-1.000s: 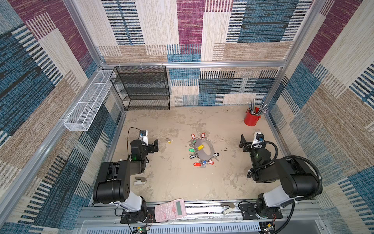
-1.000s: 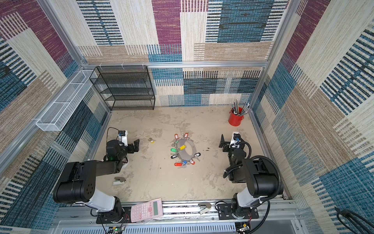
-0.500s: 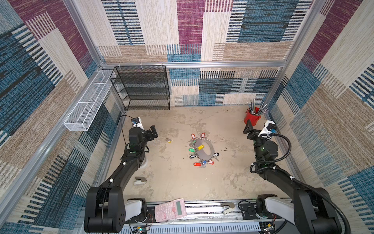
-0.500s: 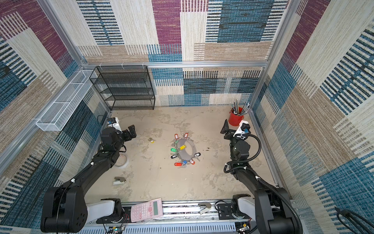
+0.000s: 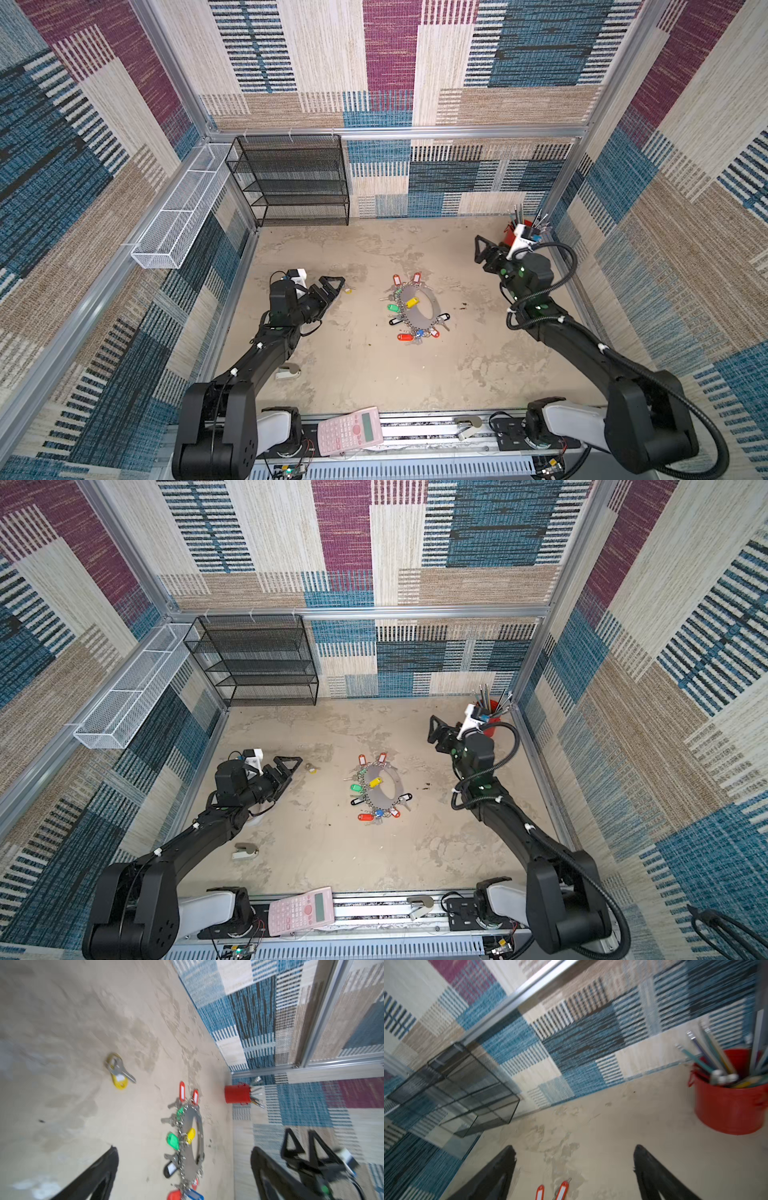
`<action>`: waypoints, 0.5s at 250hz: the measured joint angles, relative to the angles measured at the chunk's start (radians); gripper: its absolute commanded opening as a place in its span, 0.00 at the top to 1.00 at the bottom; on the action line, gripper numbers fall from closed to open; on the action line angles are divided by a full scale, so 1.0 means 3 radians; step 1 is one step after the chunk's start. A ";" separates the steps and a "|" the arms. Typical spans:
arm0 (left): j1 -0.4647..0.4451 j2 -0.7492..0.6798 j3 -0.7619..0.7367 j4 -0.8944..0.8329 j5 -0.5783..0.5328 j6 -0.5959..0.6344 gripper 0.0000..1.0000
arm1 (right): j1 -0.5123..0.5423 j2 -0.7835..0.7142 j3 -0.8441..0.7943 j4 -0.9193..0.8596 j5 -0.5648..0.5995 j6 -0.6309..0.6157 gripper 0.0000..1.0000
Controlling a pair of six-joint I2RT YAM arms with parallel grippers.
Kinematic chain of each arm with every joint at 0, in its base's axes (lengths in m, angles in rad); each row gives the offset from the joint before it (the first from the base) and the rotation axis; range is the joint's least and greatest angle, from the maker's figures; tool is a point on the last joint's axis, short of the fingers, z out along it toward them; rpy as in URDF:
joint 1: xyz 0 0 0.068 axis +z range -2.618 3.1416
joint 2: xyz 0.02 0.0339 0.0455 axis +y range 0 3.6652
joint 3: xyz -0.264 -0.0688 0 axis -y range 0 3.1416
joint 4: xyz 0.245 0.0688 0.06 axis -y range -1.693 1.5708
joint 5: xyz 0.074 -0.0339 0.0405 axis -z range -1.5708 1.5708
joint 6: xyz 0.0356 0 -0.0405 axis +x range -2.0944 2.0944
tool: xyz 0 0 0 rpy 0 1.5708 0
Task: Put the keys on the keyring
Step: 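Reach the right gripper to the steel keyring plate edge while the left gripper moves forward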
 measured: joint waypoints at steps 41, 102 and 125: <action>-0.0365 -0.0252 0.0411 -0.0698 0.0197 0.0146 0.08 | 0.0562 0.0474 0.0328 -0.0643 -0.0195 -0.0178 0.32; -0.0506 -0.0524 0.0960 -0.2015 0.0020 0.0793 0.08 | 0.1044 0.0980 0.0440 -0.1164 -0.0525 -0.0338 0.56; -0.0506 -0.0544 0.1156 -0.2473 -0.0141 0.1069 0.08 | 0.1132 0.1026 0.0369 -0.1256 -0.0635 -0.0399 0.62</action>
